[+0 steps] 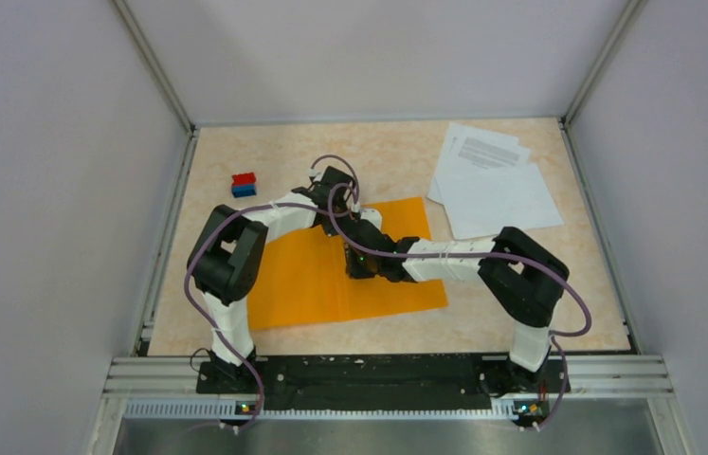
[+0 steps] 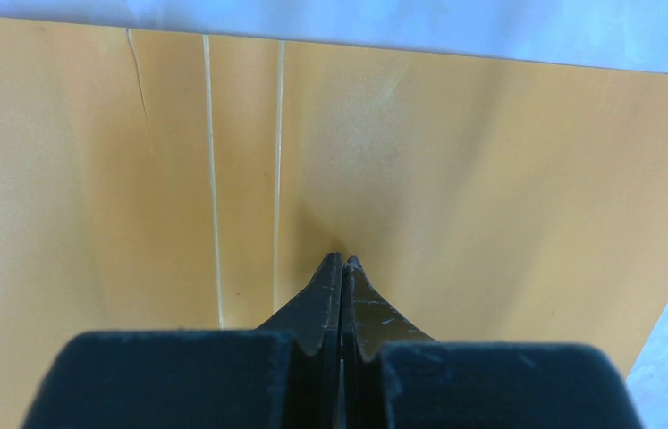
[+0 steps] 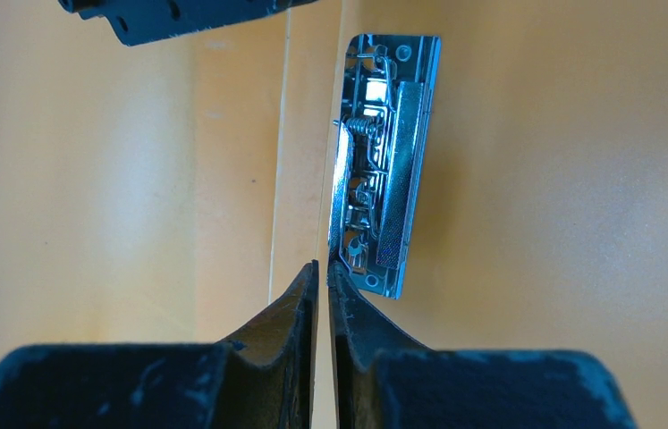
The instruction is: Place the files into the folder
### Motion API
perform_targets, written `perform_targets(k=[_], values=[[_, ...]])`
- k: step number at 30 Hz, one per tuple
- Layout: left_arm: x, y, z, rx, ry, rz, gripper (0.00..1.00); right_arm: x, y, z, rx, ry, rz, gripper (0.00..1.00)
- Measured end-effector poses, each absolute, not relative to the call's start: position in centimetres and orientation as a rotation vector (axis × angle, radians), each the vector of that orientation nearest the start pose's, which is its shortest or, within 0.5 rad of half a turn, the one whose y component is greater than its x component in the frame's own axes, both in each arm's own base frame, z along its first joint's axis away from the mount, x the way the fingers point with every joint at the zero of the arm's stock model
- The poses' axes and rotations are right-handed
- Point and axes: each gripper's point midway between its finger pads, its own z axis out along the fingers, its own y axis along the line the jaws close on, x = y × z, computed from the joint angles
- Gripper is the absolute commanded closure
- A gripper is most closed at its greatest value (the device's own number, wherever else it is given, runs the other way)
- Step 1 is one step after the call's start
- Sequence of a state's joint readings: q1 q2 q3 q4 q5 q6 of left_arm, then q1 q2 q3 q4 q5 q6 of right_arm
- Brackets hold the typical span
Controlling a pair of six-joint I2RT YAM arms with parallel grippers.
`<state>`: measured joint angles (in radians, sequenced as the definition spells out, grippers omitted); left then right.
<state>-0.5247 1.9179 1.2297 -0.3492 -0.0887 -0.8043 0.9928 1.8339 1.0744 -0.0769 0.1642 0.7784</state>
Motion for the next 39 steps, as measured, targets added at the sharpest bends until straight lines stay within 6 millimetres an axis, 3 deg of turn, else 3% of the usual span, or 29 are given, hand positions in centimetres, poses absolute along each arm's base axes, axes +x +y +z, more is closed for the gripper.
perform_targets(k=[10,24,31,39], values=[[37.6,-23.7,2.1,-0.417,2.596,-0.414,1.0,24.5,36.6,4.2,-0.153,2.453,0.601,0.86],[37.8,-24.0,2.1,-0.439,2.587,-0.452,1.0,24.8,37.0,4.7,-0.151,2.442,0.612,0.86],[37.9,-24.1,2.1,-0.441,2.585,-0.461,1.0,24.9,37.2,2.9,-0.158,2.472,0.58,0.87],[38.0,-24.2,2.1,-0.442,2.585,-0.482,1.0,25.0,37.2,3.0,-0.149,2.477,0.565,0.97]])
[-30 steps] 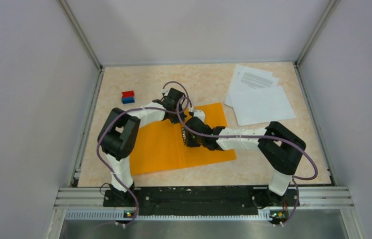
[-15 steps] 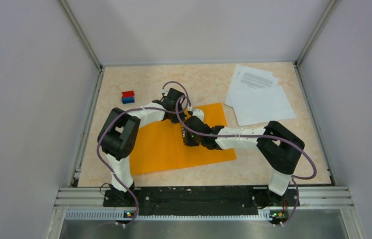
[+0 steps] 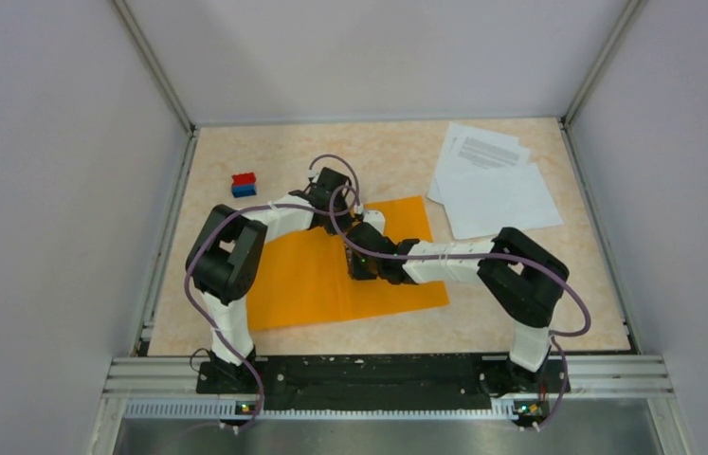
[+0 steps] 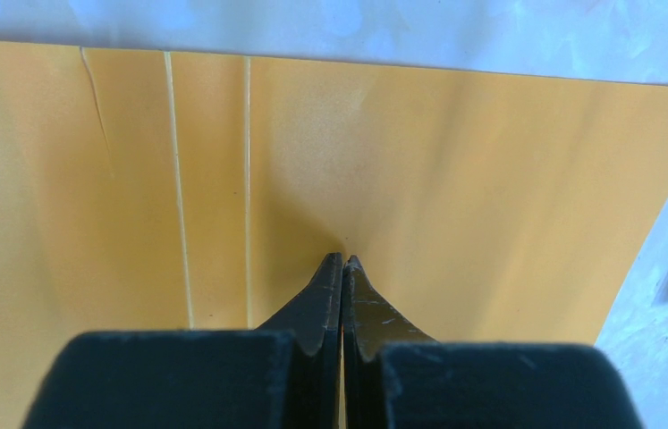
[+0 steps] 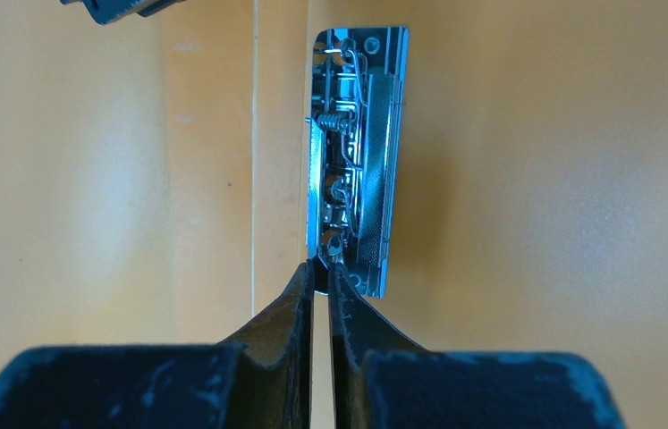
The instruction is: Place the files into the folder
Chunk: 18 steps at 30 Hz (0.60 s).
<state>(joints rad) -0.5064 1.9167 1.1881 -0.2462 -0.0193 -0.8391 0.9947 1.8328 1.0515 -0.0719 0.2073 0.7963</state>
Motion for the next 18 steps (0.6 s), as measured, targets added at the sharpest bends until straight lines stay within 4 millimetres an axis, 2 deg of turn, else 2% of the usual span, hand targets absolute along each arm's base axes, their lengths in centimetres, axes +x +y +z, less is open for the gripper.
perform_targets(k=[5,18], values=[[38.1,-24.33,2.07,-0.442,2.585,-0.497,1.0,24.93,37.21,2.97,-0.152,2.468,0.53,1.0],[38.76,-25.04,1.94,-0.434,2.57,-0.557,1.0,24.81,36.82,2.43,-0.109,2.41,0.425,1.0]])
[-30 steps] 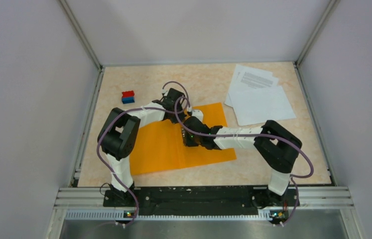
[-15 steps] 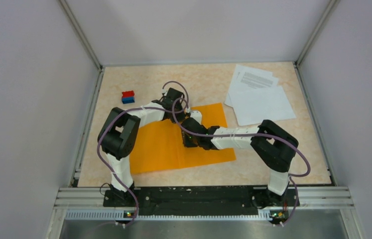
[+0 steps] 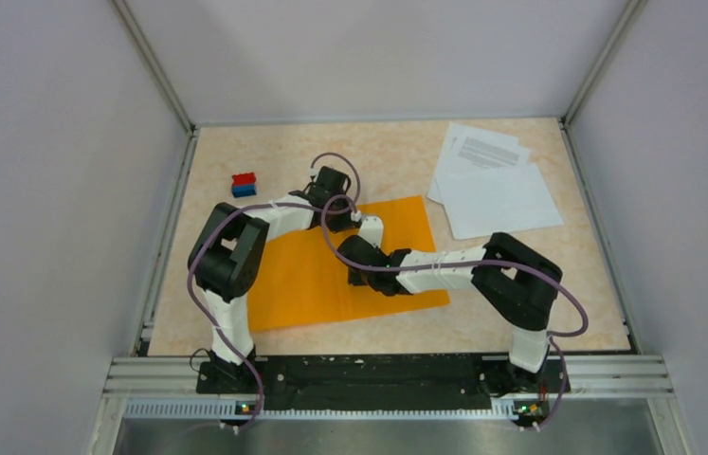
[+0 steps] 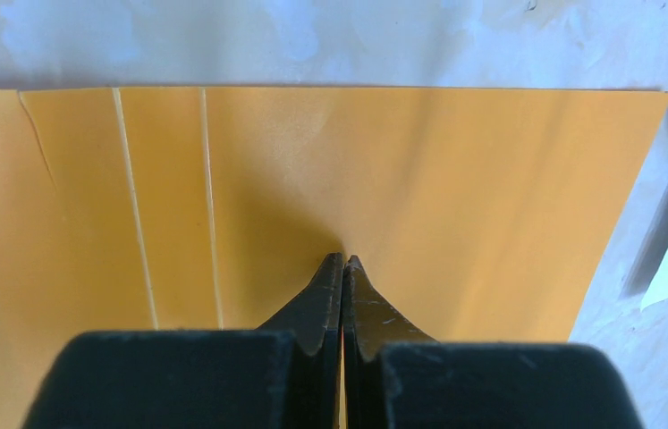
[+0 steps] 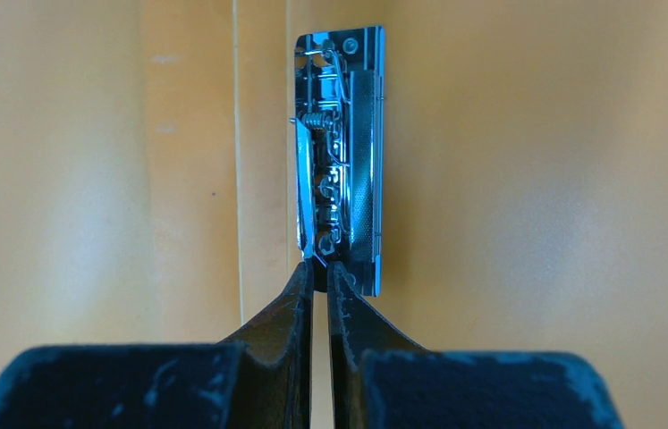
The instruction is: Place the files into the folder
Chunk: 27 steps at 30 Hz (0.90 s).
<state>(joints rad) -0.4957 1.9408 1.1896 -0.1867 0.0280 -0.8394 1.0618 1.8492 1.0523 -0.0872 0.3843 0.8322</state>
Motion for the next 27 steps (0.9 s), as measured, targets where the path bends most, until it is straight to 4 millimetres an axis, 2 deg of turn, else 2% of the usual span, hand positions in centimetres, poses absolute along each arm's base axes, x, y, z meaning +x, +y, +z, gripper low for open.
perform_targets(k=[9,15,20,27], values=[[38.9,-25.1,1.7,-0.435,2.559,-0.612,1.0,24.9,36.4,2.2,-0.058,2.339,0.328,1.0],[39.2,-25.3,1.9,-0.43,2.543,-0.636,1.0,25.1,35.4,2.3,-0.019,2.318,0.262,1.0],[39.3,-25.3,1.9,-0.428,2.537,-0.645,1.0,25.1,33.7,3.1,-0.013,2.314,0.19,1.0],[39.3,-25.3,1.9,-0.427,2.535,-0.646,1.0,24.6,31.2,3.0,-0.071,2.357,0.077,1.0]])
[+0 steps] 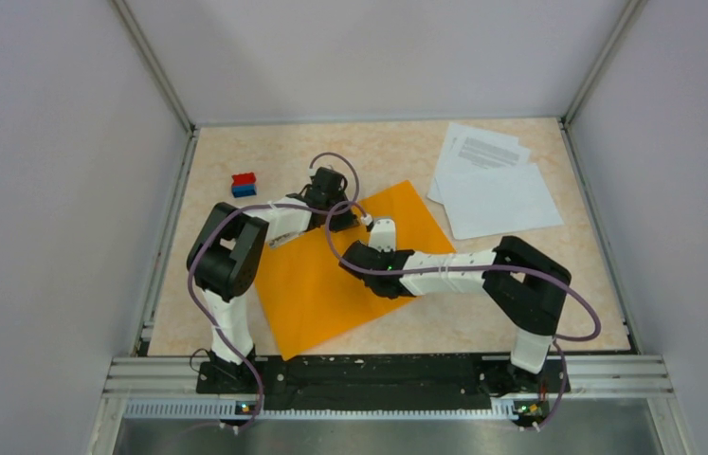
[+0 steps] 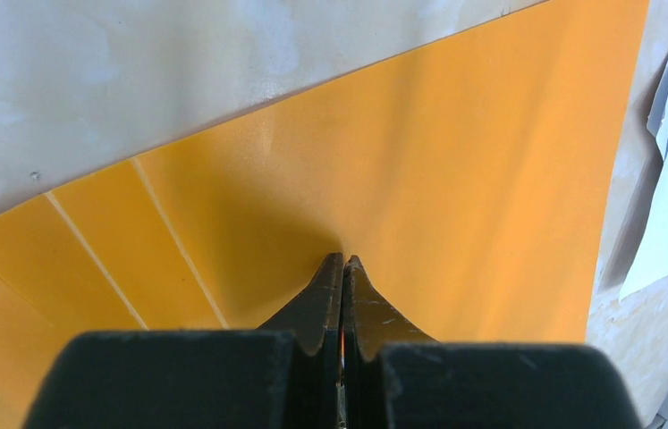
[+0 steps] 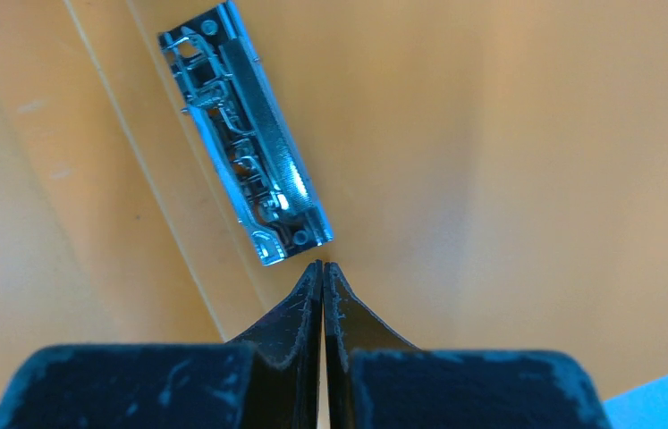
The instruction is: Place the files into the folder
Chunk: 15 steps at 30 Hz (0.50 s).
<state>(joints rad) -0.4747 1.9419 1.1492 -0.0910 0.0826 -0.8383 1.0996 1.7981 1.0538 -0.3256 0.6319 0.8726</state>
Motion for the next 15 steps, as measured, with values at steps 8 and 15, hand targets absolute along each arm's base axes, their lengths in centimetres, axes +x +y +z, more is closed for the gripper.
perform_targets(k=[8,15], values=[[39.33,-25.3,2.02,-0.424,2.533,-0.647,0.99,25.29,30.13,2.26,-0.078,2.399,0.082,0.99],[38.81,-24.62,2.39,-0.425,2.544,-0.595,0.77,24.96,30.36,2.51,-0.081,2.426,0.194,0.99]])
